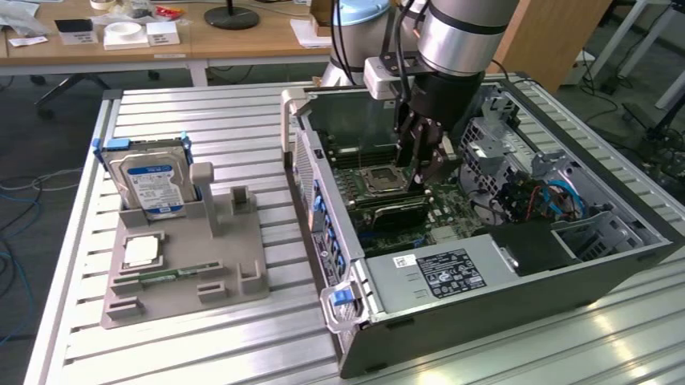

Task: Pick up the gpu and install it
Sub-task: 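Press down on the gpu until it lock into place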

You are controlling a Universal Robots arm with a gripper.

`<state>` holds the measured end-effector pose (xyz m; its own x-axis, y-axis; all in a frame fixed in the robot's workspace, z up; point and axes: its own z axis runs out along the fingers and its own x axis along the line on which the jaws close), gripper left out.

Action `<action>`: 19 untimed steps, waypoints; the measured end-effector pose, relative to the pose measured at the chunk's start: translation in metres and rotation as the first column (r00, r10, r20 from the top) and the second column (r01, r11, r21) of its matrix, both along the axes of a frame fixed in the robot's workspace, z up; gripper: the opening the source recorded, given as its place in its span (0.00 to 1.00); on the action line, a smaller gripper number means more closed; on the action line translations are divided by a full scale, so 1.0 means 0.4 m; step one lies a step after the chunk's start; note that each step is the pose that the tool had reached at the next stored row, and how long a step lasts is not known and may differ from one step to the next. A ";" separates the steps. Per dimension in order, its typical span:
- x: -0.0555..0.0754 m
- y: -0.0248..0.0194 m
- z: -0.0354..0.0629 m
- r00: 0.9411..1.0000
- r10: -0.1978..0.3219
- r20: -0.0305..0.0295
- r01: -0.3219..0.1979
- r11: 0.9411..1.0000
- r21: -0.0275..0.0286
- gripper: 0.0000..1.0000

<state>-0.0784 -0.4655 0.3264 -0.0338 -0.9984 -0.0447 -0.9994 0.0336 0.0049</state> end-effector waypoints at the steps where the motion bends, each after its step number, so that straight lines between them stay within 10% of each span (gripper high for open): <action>1: 0.000 0.000 0.000 1.000 0.000 0.000 0.000 1.000 0.000 0.52; 11: 0.000 0.000 0.000 1.000 0.000 0.000 0.000 1.000 0.000 0.15; 19: 0.000 0.000 0.000 1.000 0.000 0.000 0.000 1.000 0.000 0.11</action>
<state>-0.0784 -0.4655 0.3264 -0.0338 -0.9984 -0.0447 -0.9994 0.0336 0.0049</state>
